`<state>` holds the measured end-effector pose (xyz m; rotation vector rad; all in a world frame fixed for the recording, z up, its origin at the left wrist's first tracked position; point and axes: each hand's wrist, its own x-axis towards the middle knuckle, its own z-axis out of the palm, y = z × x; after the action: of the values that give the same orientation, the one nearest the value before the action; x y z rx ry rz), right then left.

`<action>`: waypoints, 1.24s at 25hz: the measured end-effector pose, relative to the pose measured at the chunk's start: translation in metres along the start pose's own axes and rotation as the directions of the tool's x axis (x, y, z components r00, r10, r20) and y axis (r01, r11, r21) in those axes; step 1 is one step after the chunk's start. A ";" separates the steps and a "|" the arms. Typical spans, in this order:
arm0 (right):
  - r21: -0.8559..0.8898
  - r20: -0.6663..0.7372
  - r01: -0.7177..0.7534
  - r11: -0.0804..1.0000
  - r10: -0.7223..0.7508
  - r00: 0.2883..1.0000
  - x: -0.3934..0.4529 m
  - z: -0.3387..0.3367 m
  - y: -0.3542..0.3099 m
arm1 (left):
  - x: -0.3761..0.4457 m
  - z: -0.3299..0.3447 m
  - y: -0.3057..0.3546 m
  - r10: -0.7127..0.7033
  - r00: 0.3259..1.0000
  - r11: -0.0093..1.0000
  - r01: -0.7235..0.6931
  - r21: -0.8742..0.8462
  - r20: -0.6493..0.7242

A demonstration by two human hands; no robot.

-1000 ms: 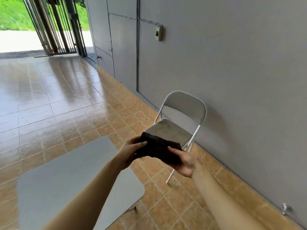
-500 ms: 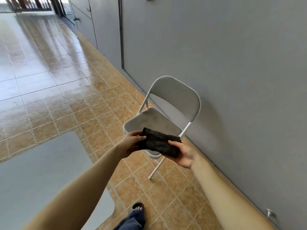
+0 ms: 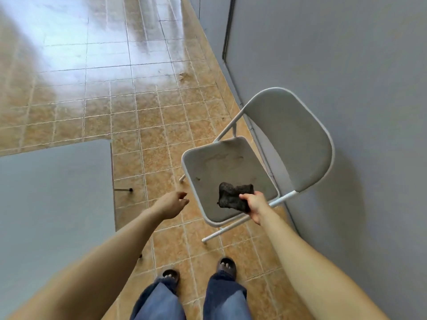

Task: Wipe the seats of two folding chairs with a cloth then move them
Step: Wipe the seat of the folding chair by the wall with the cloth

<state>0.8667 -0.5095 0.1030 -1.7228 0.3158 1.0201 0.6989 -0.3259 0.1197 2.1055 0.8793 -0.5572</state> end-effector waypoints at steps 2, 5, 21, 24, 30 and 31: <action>-0.216 -0.005 0.152 0.964 -0.157 0.988 0.047 0.002 -0.001 | 0.026 0.023 -0.007 -0.028 0.999 0.998 0.030 0.054 -0.038; -0.526 0.117 0.463 0.713 -0.479 0.870 0.111 0.008 0.009 | 0.071 0.059 -0.021 0.005 0.993 0.991 0.011 0.135 -0.114; -0.687 0.411 0.724 0.066 -0.786 0.461 0.261 0.063 0.163 | 0.243 0.231 -0.132 0.301 0.758 0.951 -0.192 0.244 -0.579; -0.550 0.577 0.833 -0.063 -0.750 0.324 0.232 0.049 0.190 | 0.238 0.232 -0.135 0.283 0.764 0.958 -0.193 0.212 -0.579; -0.529 0.717 0.757 -0.384 -0.679 0.157 0.245 -0.021 0.191 | 0.236 0.230 -0.132 0.273 0.770 0.961 -0.193 0.197 -0.577; -0.610 0.643 0.715 -0.341 -0.740 0.196 0.259 -0.034 0.182 | 0.235 0.231 -0.131 0.263 0.783 0.964 -0.184 0.193 -0.564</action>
<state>0.9211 -0.5453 -0.2089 -2.1735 -1.6681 -0.0856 0.7367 -0.3530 -0.2321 2.5076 0.9127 0.1976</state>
